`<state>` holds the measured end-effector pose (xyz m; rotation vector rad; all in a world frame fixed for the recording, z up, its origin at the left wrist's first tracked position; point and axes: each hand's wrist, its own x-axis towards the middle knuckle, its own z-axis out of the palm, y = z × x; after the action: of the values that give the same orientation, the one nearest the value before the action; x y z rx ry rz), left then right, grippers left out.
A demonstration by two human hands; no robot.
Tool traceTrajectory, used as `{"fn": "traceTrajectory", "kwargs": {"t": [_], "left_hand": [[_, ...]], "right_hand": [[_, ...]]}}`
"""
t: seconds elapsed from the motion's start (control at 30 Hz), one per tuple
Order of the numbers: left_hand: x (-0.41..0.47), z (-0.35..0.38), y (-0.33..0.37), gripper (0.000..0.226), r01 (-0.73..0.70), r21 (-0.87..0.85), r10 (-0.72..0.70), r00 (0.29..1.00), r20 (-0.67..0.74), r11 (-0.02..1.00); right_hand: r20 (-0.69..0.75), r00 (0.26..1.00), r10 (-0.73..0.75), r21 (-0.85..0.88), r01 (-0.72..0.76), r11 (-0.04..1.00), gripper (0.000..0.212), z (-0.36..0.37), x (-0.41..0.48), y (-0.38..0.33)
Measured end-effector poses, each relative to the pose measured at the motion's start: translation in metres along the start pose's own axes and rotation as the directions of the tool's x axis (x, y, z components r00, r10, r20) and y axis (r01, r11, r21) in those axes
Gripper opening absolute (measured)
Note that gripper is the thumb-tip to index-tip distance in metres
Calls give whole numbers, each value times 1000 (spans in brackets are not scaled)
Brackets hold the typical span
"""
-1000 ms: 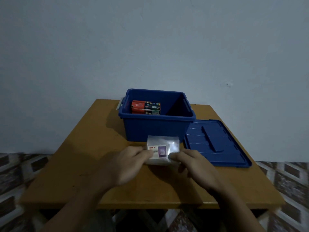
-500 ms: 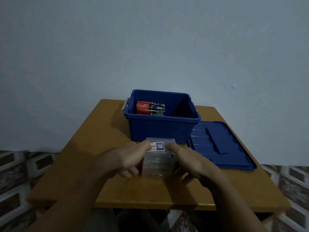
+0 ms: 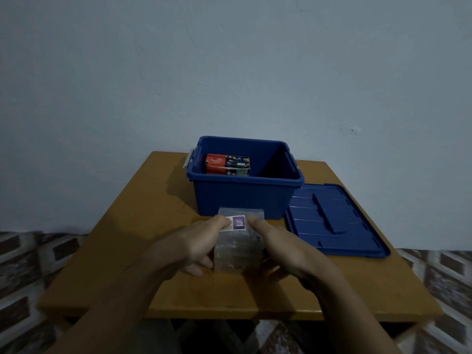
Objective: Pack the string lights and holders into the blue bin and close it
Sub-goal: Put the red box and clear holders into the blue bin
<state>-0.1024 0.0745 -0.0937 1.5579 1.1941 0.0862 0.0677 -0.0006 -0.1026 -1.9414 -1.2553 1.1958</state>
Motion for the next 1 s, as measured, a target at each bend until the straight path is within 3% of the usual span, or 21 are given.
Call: {"fn": "traceTrajectory", "kwargs": {"t": [0.13, 0.27, 0.37, 0.43, 0.6, 0.77, 0.9, 1.0], "left_hand": [[0, 1, -3, 44, -34, 14, 34, 999, 3, 999], [-3, 2, -3, 45, -48, 24, 48, 999, -8, 999], [-6, 1, -2, 40, -54, 37, 55, 998, -18, 998], [-10, -1, 2, 39, -75, 35, 76, 996, -39, 997], [-35, -15, 31, 44, -189, 67, 198, 962, -188, 980], [-45, -46, 87, 43, -375, 67, 373, 854, -362, 924], [-19, -68, 126, 46, -379, 55, 371, 850, -374, 924], [11, -74, 133, 37, -277, 98, 294, 893, -341, 956]], "right_hand": [[-1, 1000, -11, 15, 11, 1000, 63, 2, -4, -4], [20, 999, -48, -32, 49, 998, 35, 2, -6, -5], [-2, 1000, -10, 3, 10, 1000, 61, 1, -8, -6], [-12, 1000, -19, -18, 19, 1000, 66, -2, -12, -10], [-64, 982, -177, -55, 174, 983, 56, -20, -28, -41], [-217, 942, -256, 7, 263, 965, 45, -56, -27, -100], [-194, 960, -202, 72, 219, 973, 49, -79, 10, -135], [-136, 984, -115, 58, 123, 991, 50, -81, 45, -138]]}}
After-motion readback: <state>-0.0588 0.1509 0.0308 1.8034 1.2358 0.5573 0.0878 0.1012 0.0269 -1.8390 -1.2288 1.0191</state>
